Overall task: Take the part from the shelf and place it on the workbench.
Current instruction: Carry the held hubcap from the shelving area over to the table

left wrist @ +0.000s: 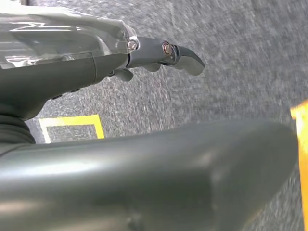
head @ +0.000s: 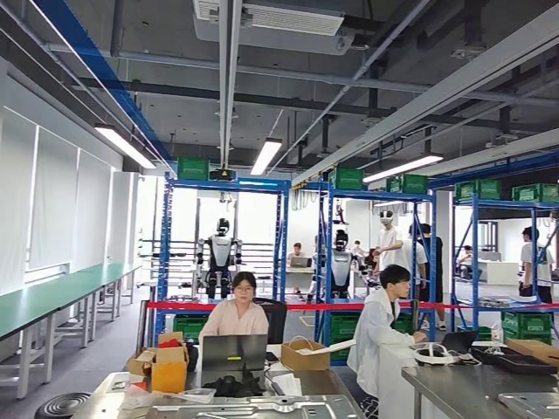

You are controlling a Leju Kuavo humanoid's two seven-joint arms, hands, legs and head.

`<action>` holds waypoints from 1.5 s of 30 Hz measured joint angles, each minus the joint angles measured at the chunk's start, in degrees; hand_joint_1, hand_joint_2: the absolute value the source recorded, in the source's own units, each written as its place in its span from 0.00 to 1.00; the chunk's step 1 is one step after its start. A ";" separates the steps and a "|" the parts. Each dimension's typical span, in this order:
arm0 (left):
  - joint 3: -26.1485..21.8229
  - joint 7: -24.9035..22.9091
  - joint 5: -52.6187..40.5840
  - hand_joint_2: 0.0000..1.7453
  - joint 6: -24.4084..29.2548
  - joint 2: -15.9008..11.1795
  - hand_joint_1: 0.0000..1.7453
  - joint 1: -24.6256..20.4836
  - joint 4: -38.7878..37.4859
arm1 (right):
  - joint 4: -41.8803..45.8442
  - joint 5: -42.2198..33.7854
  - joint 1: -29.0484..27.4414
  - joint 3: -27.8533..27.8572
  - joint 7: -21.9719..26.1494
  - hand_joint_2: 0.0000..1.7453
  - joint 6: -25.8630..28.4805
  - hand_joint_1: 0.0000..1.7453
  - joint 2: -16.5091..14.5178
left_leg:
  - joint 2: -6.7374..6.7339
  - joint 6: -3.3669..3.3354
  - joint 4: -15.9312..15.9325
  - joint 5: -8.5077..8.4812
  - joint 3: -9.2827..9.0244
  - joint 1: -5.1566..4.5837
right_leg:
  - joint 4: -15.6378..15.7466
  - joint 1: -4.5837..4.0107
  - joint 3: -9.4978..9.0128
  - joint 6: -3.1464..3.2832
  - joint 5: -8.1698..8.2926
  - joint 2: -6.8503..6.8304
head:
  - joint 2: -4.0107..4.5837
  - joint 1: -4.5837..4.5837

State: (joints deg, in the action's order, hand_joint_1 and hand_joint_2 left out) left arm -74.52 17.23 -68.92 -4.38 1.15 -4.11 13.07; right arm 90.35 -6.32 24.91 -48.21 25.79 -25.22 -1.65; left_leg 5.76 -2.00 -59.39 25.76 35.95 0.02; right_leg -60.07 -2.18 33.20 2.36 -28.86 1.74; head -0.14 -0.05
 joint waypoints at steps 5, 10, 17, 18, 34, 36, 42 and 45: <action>-0.32 -0.07 0.09 0.00 -0.04 0.24 0.00 0.46 0.00 | -0.33 -1.19 0.19 0.07 -0.43 1.00 -0.33 1.00 -0.57 | -0.62 0.79 0.03 0.39 0.14 0.08 | 3.93 0.03 -1.59 0.48 1.55 -0.57 | 0.00 0.01; -0.38 -0.04 0.46 0.00 0.01 0.08 0.00 -0.20 0.00 | -0.84 -1.36 -0.17 0.15 -0.44 1.00 -0.51 1.00 -0.95 | -4.74 2.79 -13.24 7.59 5.59 0.99 | 5.05 1.03 -1.97 -0.33 1.98 -2.45 | 0.00 0.00; -0.40 -0.01 0.51 0.00 -0.08 0.15 0.00 -0.17 -0.01 | -1.08 -1.47 -0.17 0.18 -0.48 1.00 -0.61 1.00 -1.03 | -5.67 3.87 0.03 2.37 -2.14 2.26 | 2.61 2.40 -1.59 -3.53 0.25 -3.40 | 0.01 0.01; -0.42 -0.01 0.51 0.00 -0.08 0.15 0.00 -0.15 -0.01 | -1.08 -1.49 -0.16 0.19 -0.49 1.00 -0.62 1.00 -1.05 | -5.53 3.01 0.00 2.36 -2.10 2.19 | 2.49 2.49 -1.63 -3.77 0.20 -3.39 | 0.01 0.02; -0.52 0.20 0.51 0.00 -0.36 0.53 0.00 0.05 0.00 | -1.04 -1.86 -0.10 0.40 -0.52 1.00 -0.68 1.00 -1.15 | -4.19 1.19 0.53 4.09 -5.14 1.01 | 2.86 0.30 1.56 0.17 2.63 -1.64 | -0.02 0.03; -0.57 0.30 0.51 0.00 -0.36 0.56 0.00 -0.06 0.00 | -1.00 -1.88 0.03 0.44 -0.58 1.00 -0.63 1.00 -1.35 | -4.50 1.44 -0.74 4.84 -5.20 0.95 | 4.12 0.62 -0.06 0.10 2.82 -1.85 | -0.01 0.02; -0.80 0.47 0.51 0.00 -0.32 0.36 0.00 -0.03 0.00 | -0.99 -2.78 -0.57 0.70 -0.79 1.00 -0.40 1.00 -1.81 | -4.87 3.43 -12.64 8.17 2.99 1.78 | 4.63 1.35 -2.39 -0.71 1.38 -1.96 | 0.01 0.00; -0.82 0.70 0.51 0.00 -0.36 0.43 0.00 0.10 -0.01 | -1.01 -4.18 -0.77 1.13 -1.02 1.00 -0.93 1.00 -2.06 | -4.17 4.93 -3.39 2.18 0.09 2.69 | 3.68 2.20 -3.45 -2.07 -0.12 -1.14 | 0.01 -0.01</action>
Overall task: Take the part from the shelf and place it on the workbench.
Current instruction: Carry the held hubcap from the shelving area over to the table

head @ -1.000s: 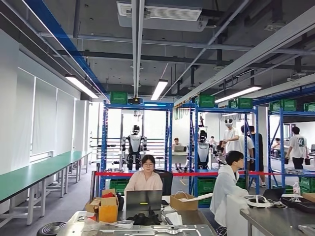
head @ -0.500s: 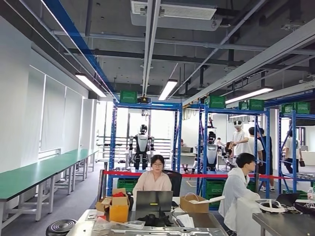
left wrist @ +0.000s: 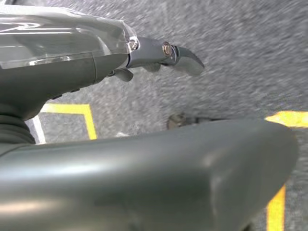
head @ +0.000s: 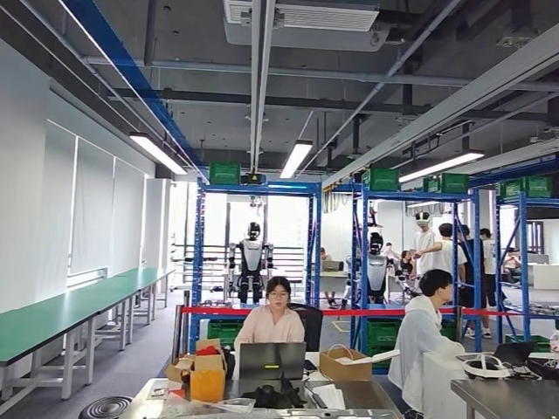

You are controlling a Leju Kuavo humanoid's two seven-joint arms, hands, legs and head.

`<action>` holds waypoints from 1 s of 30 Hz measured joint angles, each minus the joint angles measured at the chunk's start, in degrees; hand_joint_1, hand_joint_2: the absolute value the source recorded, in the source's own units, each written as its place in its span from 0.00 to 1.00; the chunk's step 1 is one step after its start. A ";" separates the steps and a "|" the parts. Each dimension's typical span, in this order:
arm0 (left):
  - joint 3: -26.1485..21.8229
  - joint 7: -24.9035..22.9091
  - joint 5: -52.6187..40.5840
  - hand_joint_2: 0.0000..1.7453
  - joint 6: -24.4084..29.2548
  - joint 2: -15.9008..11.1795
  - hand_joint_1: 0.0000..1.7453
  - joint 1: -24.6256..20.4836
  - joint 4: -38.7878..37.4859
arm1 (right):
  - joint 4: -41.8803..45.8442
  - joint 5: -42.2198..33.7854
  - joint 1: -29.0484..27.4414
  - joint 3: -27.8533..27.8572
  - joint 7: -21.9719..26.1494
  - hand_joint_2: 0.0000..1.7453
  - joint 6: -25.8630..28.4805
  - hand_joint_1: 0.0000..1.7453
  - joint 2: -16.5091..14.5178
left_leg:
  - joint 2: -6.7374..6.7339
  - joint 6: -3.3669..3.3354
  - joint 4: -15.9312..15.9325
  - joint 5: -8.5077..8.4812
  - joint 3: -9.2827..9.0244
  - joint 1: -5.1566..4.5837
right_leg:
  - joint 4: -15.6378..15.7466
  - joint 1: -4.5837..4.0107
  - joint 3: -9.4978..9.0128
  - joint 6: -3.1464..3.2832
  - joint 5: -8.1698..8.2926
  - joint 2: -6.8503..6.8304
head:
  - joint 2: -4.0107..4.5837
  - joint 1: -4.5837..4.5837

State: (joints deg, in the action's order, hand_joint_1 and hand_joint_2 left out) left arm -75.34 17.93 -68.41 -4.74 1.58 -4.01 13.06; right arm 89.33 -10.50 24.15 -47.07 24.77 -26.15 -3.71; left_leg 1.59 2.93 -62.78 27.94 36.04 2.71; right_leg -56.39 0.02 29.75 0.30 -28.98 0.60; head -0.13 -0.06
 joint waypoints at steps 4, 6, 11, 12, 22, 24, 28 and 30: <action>-0.02 0.23 0.00 0.00 -0.01 0.00 0.00 0.20 -0.03 | -0.04 -0.95 -0.18 0.39 -0.05 1.00 -0.56 1.00 -0.44 | 0.35 -2.25 2.70 0.13 -1.21 -0.39 | -1.25 0.31 0.53 -1.39 -1.19 1.13 | -0.01 0.06; -0.04 0.31 0.00 0.00 0.00 -0.08 0.00 0.08 -0.03 | -0.02 -0.77 -0.16 0.55 -0.09 1.00 -0.48 1.00 -0.49 | -0.11 -3.09 2.78 0.31 -1.69 -0.49 | -2.68 0.51 0.99 -1.79 -1.75 0.89 | -0.01 0.06; -0.08 0.41 0.00 0.00 0.00 -0.10 0.00 -0.12 -0.03 | 0.02 0.82 -0.17 0.67 -0.16 1.00 0.49 1.00 -0.50 | -0.42 -4.08 2.87 1.61 -3.22 -0.87 | -18.67 0.56 11.05 -2.26 -6.42 -0.15 | 0.00 0.06; -0.08 0.40 0.00 0.00 0.00 -0.10 0.00 -0.04 -0.03 | 0.02 0.92 -0.23 0.67 -0.16 1.00 0.53 1.00 -0.49 | -0.39 -4.12 2.87 2.00 -3.71 -0.98 | -19.20 0.50 12.12 -2.09 -5.63 -0.18 | 0.00 0.06; -0.13 0.44 -0.01 0.00 0.02 0.02 0.00 -0.24 -0.03 | -0.04 1.12 0.32 0.98 -0.25 1.00 0.58 1.00 -1.04 | -0.71 -2.51 1.24 4.82 -6.62 -1.16 | -1.43 -0.80 5.30 1.46 2.85 -0.38 | 0.00 0.04; -0.13 0.48 -0.03 0.00 0.03 0.01 0.00 -0.45 -0.03 | -0.05 1.13 0.44 1.00 -0.25 1.00 0.58 1.00 -1.20 | -0.81 -2.31 -4.81 7.39 -3.15 -1.22 | -1.19 -0.74 4.45 1.73 2.41 -0.44 | 0.00 0.04; -0.13 0.55 -0.16 0.00 0.09 -0.04 0.00 -0.11 -0.03 | -0.19 1.15 -0.01 1.00 -0.25 1.00 0.58 1.00 -1.28 | -0.92 -1.68 -9.87 7.17 2.59 -1.13 | -1.22 -0.70 2.71 1.71 0.84 -0.27 | 0.00 0.04; -0.13 0.63 -0.19 0.00 0.09 -0.04 0.00 -0.07 -0.03 | -0.27 1.16 -0.09 1.00 -0.25 1.00 0.58 1.00 -1.31 | -1.04 -1.57 -3.45 1.86 1.10 -0.99 | -1.25 -0.65 1.29 1.31 -0.23 -0.24 | 0.00 0.03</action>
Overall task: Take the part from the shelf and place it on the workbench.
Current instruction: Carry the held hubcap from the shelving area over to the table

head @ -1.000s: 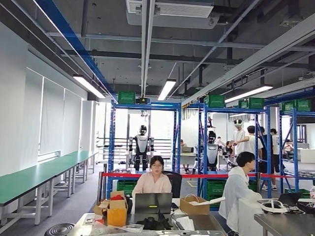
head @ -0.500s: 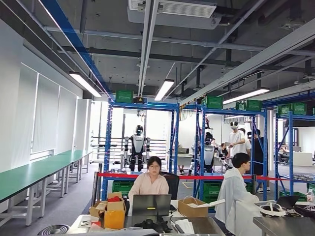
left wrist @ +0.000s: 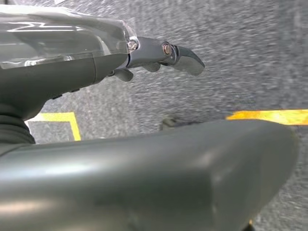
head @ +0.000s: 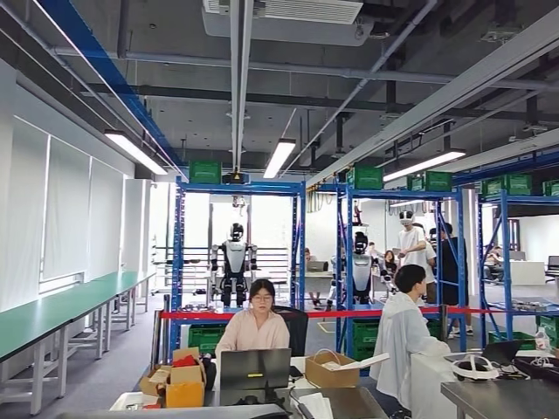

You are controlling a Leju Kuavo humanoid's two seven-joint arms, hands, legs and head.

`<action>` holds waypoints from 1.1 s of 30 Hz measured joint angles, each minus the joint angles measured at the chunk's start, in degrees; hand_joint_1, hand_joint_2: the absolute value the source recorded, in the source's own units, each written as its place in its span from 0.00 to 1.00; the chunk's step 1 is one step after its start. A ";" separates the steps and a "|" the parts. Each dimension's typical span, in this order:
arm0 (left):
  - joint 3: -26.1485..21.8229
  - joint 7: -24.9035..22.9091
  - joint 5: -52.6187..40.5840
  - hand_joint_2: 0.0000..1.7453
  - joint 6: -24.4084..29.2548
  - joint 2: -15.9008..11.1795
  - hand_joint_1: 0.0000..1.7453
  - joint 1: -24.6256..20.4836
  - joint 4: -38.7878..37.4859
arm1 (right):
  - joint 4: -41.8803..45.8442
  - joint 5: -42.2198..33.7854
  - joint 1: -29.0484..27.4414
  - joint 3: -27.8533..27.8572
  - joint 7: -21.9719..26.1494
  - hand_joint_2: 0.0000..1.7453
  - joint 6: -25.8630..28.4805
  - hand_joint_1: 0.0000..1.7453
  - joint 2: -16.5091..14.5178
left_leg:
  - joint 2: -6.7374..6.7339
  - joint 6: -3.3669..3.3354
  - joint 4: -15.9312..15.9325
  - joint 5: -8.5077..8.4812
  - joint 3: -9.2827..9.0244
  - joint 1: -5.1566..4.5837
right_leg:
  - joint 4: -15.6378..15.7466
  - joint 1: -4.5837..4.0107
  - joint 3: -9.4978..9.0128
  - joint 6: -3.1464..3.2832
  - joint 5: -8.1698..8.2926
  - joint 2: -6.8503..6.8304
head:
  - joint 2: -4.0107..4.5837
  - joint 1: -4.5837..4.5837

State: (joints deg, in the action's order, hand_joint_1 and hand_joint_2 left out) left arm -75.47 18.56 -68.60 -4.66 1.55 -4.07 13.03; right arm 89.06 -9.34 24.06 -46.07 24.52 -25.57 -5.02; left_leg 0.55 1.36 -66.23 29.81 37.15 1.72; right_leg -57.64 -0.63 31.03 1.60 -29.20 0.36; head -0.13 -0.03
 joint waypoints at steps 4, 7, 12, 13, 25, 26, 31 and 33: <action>0.00 0.05 -0.06 0.00 0.00 0.01 0.00 -0.01 0.01 | -0.11 0.07 -0.04 0.05 0.01 1.00 -0.02 1.00 -0.03 | -0.30 -1.29 6.18 -1.71 -1.40 -0.45 | -0.59 -0.17 -0.74 -1.31 -1.51 -0.03 | -0.01 0.04; 0.00 0.11 -0.19 0.00 0.01 0.00 0.00 0.02 0.02 | -0.05 0.08 0.00 0.14 0.03 1.00 -0.02 1.00 -0.08 | -0.25 -2.43 6.23 -1.46 -2.35 -0.21 | -2.79 0.01 -0.14 -2.20 -2.71 -0.11 | -0.01 0.05; 0.00 0.16 -0.30 0.00 0.04 -0.02 0.00 -0.07 0.04 | -0.10 0.09 -0.14 0.43 0.04 1.00 -0.01 1.00 -0.08 | -0.22 -2.80 6.31 0.46 -4.50 -0.11 | -17.33 0.56 9.99 -3.19 -6.94 -0.17 | -0.01 0.05; 0.00 0.15 -0.32 0.00 0.04 0.00 0.00 -0.03 0.04 | -0.12 0.10 -0.18 0.45 0.04 1.00 -0.01 1.00 -0.08 | -0.17 -2.73 6.32 1.02 -5.25 -0.11 | -16.51 0.54 10.55 -3.07 -5.76 -0.16 | -0.01 0.05; 0.00 0.03 -0.39 0.00 -0.02 0.48 0.00 -0.63 0.04 | -0.24 0.17 0.07 0.68 0.15 1.00 0.11 1.00 -0.56 | -0.12 -0.72 -3.05 6.13 -3.65 -0.20 | -0.07 -0.05 3.49 0.36 2.25 -0.13 | 0.00 0.01; 0.00 0.03 -0.38 0.00 0.01 0.47 0.00 -0.53 0.04 | -0.27 0.17 -0.03 0.67 0.15 1.00 0.11 1.00 -0.58 | -0.12 -0.55 -5.94 7.53 -1.30 -0.21 | -0.07 -0.08 2.94 0.45 1.73 -0.07 | 0.00 0.01; 0.00 0.02 -0.40 0.00 0.04 0.46 0.00 -0.18 0.04 | -0.34 0.16 -0.26 0.65 0.15 1.00 0.09 1.00 -0.58 | -0.22 -0.39 1.52 0.84 0.56 -0.15 | -0.21 -0.14 -1.08 -0.09 -1.49 0.17 | 0.00 0.01; 0.00 0.02 -0.40 0.00 0.04 0.48 0.00 -0.16 0.04 | -0.44 0.19 -0.22 0.62 0.14 1.00 0.09 1.00 -0.56 | -0.27 -0.93 5.11 -2.50 0.10 -0.45 | -0.31 -0.20 -1.81 -0.75 -2.57 0.19 | 0.00 0.01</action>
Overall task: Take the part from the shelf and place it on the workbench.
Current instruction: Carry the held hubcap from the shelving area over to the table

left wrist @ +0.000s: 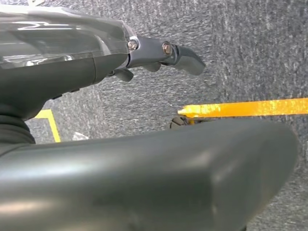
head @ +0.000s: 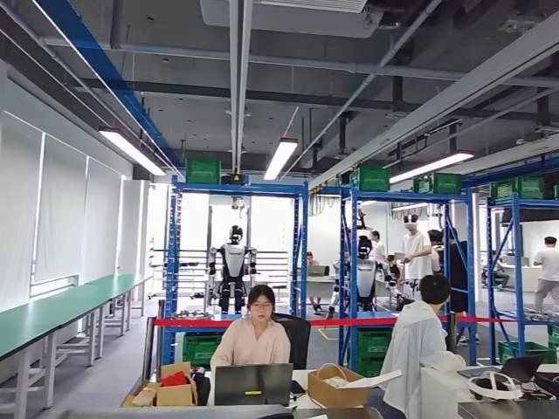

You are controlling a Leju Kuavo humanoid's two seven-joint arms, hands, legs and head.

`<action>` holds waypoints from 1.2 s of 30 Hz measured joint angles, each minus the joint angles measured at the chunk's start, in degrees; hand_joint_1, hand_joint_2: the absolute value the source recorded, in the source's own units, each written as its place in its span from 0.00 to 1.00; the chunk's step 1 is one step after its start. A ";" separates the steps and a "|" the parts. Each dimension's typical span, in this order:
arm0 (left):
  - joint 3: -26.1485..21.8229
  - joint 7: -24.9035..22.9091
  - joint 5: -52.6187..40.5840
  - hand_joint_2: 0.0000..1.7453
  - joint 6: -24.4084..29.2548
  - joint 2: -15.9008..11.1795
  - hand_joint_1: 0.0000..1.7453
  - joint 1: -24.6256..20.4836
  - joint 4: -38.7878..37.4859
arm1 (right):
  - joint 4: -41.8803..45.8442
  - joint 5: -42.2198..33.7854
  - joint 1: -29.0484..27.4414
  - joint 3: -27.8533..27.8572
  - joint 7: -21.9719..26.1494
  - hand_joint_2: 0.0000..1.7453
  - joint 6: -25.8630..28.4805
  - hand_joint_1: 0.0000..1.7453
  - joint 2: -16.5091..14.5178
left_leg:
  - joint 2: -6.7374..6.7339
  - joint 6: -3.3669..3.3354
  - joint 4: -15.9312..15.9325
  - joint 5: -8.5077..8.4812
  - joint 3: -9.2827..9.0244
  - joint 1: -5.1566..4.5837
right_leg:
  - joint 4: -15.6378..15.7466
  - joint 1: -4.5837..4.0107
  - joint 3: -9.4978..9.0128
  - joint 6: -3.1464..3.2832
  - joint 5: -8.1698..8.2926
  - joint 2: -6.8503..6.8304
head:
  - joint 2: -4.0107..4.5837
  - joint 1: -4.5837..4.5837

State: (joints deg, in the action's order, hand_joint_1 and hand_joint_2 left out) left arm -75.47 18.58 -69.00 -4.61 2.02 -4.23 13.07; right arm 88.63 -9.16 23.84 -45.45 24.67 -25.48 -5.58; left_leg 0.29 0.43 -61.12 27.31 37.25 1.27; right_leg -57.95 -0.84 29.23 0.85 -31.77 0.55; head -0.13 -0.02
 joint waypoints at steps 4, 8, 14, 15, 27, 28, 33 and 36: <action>0.00 -0.01 0.00 0.00 0.00 0.01 0.00 -0.04 0.00 | -0.04 0.04 0.01 -0.03 -0.03 1.00 0.00 1.00 -0.02 | 0.02 -0.64 0.46 -0.21 0.06 -0.32 | 0.10 0.04 0.01 -0.58 -0.45 0.07 | 0.00 0.00; 0.00 0.02 0.00 0.00 0.06 -0.01 0.00 -0.07 0.05 | 0.08 -0.02 0.11 -0.01 0.01 1.00 0.00 1.00 -0.02 | 0.11 -1.70 0.92 1.08 -1.81 0.00 | -8.68 0.45 4.67 -1.87 -2.75 -0.20 | -0.01 0.01; 0.00 0.02 0.00 0.00 0.09 0.08 0.00 -0.05 0.07 | 0.13 -0.02 0.00 0.00 0.02 1.00 -0.03 1.00 0.12 | 0.33 -1.66 1.23 4.50 -6.34 0.14 | -7.45 0.16 10.03 -1.40 2.43 -0.28 | 0.00 0.01; 0.00 0.02 0.01 0.00 0.08 0.15 0.00 -0.08 0.07 | 0.12 -0.01 0.02 -0.01 0.01 1.00 -0.06 1.00 0.14 | 0.36 -1.49 1.47 4.87 -6.88 0.19 | -4.44 -0.13 9.30 -0.94 4.41 -0.27 | 0.00 0.03; 0.00 -0.01 0.00 0.00 0.10 0.16 0.00 -0.16 0.07 | 0.30 -0.07 0.18 0.07 0.03 1.00 -0.09 1.00 -0.04 | 0.11 0.77 -11.00 8.92 2.16 0.41 | 1.57 0.08 1.88 0.89 2.82 -0.12 | 0.00 0.07; 0.00 0.01 0.00 0.00 0.10 0.16 0.00 -0.11 0.07 | 0.29 -0.07 0.15 0.07 0.03 1.00 -0.09 1.00 -0.04 | 0.09 0.96 -8.26 6.55 1.88 0.59 | 1.52 0.17 1.01 0.65 2.11 -0.08 | 0.00 0.07; 0.00 -0.02 0.00 0.00 0.09 0.19 0.00 0.11 0.07 | 0.13 -0.04 0.28 -0.01 -0.01 1.00 -0.13 1.00 0.04 | 0.05 -0.03 0.51 -0.70 0.57 0.52 | 0.79 0.28 -0.99 -1.23 -0.84 0.08 | 0.00 0.09; 0.00 0.02 0.00 0.00 0.11 0.13 0.00 0.10 0.07 | 0.24 -0.06 0.56 -0.02 0.03 1.00 -0.14 1.00 0.02 | 0.15 -1.01 0.64 -0.18 -0.38 0.55 | -1.83 0.57 0.04 -2.06 -1.42 -0.10 | 0.00 0.09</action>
State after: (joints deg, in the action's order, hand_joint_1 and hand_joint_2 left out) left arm -75.47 18.60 -69.00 -4.50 2.15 -4.13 13.14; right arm 88.86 -9.22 24.40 -45.47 24.70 -25.62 -5.56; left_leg 0.44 -0.58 -60.47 27.12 36.87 1.82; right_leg -59.79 -0.27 29.27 -1.21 -33.19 0.45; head -0.13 0.07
